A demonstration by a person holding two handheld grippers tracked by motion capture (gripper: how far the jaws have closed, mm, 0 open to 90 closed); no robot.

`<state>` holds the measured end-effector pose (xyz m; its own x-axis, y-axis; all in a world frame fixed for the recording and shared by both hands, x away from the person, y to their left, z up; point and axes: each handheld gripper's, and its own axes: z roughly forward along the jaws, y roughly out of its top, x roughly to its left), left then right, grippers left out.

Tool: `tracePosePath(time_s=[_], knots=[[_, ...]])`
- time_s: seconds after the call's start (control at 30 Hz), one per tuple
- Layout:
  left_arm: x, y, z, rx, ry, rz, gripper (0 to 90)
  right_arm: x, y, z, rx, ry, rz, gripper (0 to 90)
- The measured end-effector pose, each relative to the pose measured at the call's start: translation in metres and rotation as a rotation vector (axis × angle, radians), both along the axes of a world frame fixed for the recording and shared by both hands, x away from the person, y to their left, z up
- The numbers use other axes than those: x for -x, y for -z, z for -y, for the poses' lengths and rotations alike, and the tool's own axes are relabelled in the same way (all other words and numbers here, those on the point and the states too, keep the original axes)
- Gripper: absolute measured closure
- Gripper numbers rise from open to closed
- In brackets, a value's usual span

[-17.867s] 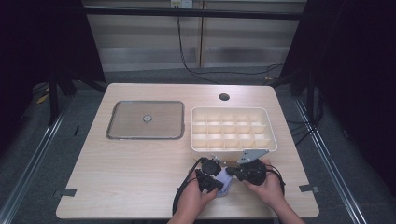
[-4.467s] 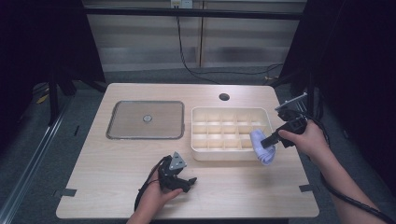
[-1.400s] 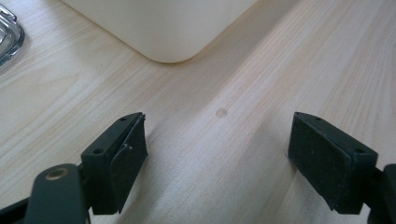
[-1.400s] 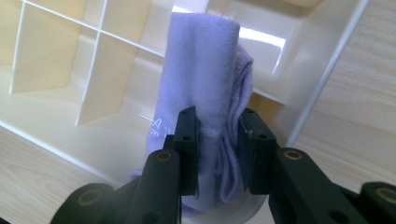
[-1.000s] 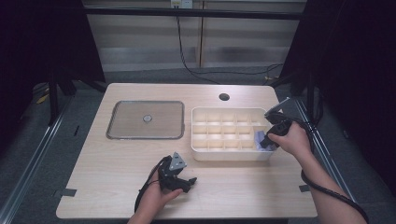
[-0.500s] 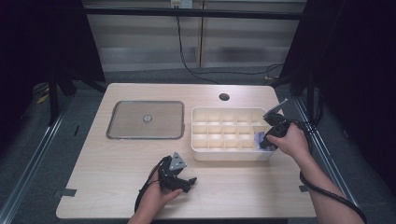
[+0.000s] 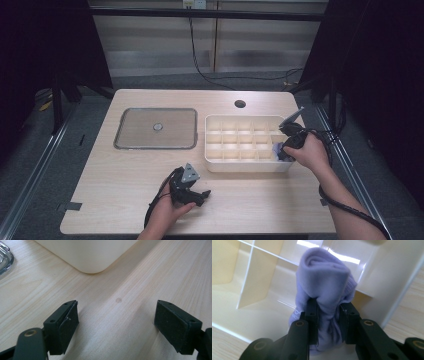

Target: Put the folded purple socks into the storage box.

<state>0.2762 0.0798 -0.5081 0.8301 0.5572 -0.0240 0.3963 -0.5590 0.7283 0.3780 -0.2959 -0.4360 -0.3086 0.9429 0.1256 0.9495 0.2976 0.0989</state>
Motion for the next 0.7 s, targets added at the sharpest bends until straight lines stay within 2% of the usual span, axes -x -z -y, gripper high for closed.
tracePosePath(time_s=[0.13,0.53,0.7], knots=[[0.0000,0.0000,0.0000,0.000,0.000,0.000,19.1,0.0009,0.0033,-0.0060,0.053,-0.017,0.008,71.9],[0.0000,0.0000,0.0000,0.000,-0.001,0.000,19.0,0.0023,0.0022,-0.0015,0.016,-0.037,0.027,70.8],[0.0000,-0.0001,0.0000,0.000,-0.001,0.000,19.0,0.0013,-0.0038,-0.0042,0.056,-0.057,0.030,65.9]])
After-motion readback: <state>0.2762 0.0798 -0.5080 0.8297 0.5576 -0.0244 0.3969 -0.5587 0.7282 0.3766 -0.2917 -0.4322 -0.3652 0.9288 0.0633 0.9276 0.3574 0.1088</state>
